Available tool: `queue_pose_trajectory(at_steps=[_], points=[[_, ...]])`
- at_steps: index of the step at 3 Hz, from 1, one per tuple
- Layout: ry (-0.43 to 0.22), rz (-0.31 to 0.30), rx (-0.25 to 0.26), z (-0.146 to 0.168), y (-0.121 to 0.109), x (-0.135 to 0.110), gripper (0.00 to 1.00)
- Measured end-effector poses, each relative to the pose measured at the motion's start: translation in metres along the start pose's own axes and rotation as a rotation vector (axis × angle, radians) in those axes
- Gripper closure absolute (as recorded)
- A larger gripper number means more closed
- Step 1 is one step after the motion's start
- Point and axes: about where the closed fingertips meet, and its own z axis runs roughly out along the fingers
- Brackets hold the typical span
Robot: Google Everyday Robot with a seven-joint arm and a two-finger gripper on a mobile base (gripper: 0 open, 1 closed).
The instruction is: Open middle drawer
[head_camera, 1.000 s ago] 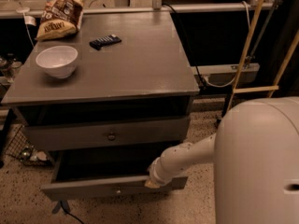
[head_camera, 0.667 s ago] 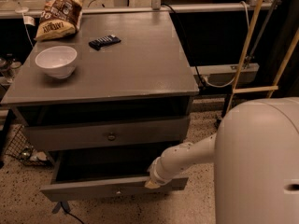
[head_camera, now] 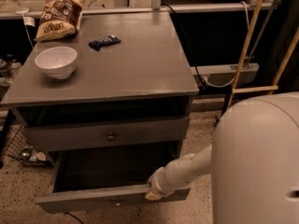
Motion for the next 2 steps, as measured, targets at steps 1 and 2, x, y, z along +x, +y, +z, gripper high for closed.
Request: queue_pose_trajectory(at_steps=[1,2], points=[[-0.005,0.031,0.009,-0.005,0.024,0.013,0.98],[-0.002,0.025,0.001,-0.005,0.034,0.02,0.75]])
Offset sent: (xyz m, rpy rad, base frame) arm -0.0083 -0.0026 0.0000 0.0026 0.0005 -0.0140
